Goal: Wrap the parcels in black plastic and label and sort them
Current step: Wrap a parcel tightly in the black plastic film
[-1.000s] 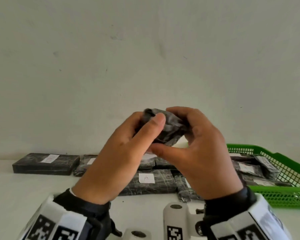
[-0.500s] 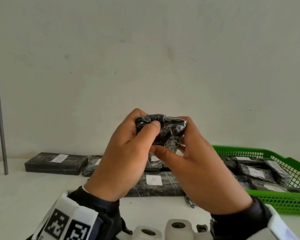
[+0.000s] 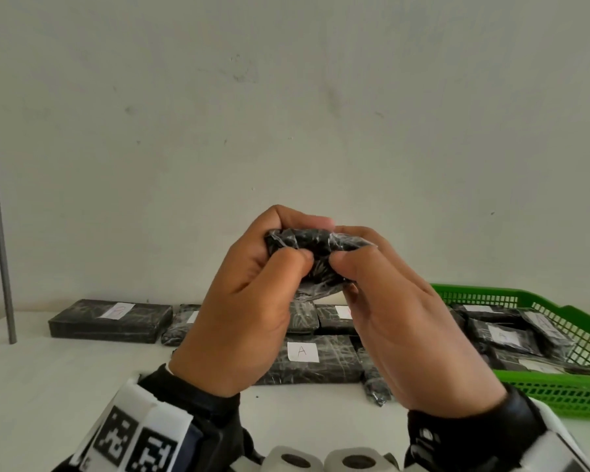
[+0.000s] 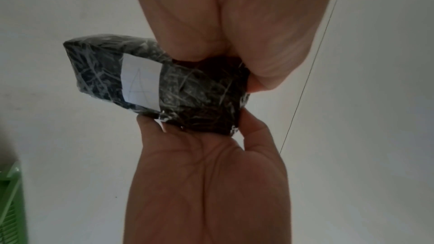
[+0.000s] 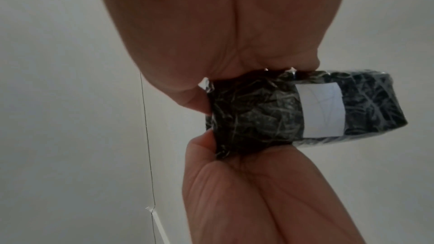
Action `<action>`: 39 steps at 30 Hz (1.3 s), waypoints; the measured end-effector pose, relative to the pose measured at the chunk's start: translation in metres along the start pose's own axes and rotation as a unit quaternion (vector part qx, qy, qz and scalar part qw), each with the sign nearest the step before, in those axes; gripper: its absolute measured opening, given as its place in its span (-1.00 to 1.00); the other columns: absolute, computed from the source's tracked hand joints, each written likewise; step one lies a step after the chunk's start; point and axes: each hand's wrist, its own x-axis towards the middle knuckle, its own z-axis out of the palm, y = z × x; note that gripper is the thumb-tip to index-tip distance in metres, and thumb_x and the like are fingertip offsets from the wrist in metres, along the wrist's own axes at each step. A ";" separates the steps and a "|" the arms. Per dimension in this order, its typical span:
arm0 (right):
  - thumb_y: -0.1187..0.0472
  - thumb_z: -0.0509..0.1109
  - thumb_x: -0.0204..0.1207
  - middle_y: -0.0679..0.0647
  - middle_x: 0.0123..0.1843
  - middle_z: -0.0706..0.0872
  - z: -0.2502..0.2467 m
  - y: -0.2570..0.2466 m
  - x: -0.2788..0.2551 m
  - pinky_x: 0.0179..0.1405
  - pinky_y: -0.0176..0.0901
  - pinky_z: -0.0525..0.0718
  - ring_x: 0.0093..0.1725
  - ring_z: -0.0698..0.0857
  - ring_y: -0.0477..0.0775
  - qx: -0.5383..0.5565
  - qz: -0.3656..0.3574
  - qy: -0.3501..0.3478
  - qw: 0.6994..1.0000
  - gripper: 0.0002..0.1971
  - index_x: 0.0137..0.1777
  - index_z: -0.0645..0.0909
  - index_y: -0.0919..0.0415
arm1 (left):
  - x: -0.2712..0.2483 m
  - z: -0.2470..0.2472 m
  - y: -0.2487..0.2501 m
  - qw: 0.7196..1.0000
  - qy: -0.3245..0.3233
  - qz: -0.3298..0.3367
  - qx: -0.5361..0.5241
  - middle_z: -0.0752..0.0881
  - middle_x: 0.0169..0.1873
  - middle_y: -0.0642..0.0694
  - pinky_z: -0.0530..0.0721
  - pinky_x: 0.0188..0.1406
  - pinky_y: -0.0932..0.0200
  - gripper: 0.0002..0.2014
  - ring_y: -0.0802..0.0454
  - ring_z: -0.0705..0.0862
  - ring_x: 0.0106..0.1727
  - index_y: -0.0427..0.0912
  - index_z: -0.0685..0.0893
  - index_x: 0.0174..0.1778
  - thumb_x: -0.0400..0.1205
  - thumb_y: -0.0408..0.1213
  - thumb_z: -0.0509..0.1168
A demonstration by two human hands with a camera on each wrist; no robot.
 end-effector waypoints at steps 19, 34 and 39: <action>0.17 0.26 0.73 -0.06 -0.28 0.45 0.001 -0.006 -0.002 -0.37 -0.37 0.47 -0.29 0.42 -0.10 -0.020 0.006 0.015 1.000 -0.90 0.05 0.56 0.18 | -0.001 -0.003 -0.003 1.000 -0.020 -0.015 0.017 0.74 -0.13 -0.31 0.71 0.02 0.15 -0.76 -0.14 0.72 0.02 0.08 0.84 -0.05 0.50 -0.18 0.27; -0.25 0.21 0.51 0.39 0.52 0.59 0.015 0.004 0.005 0.56 0.46 0.54 0.52 0.59 0.44 0.069 0.019 0.032 0.997 -0.61 0.23 0.58 -0.12 | -0.001 -0.004 -0.006 1.000 0.007 -0.001 0.027 0.79 -0.02 0.13 0.68 0.10 0.08 -0.76 0.12 0.76 0.10 0.05 0.82 -0.09 0.61 0.01 0.26; 0.50 0.38 0.65 0.27 -0.02 0.90 -0.003 0.006 0.007 -0.19 -0.09 0.83 -0.13 0.87 0.15 0.299 0.113 0.099 0.942 -0.60 0.42 0.53 0.20 | 0.000 -0.009 -0.013 0.994 0.014 -0.101 0.039 0.73 0.35 0.19 0.72 0.37 -0.16 -0.57 0.12 0.73 0.38 0.20 0.73 0.29 0.49 -0.18 0.33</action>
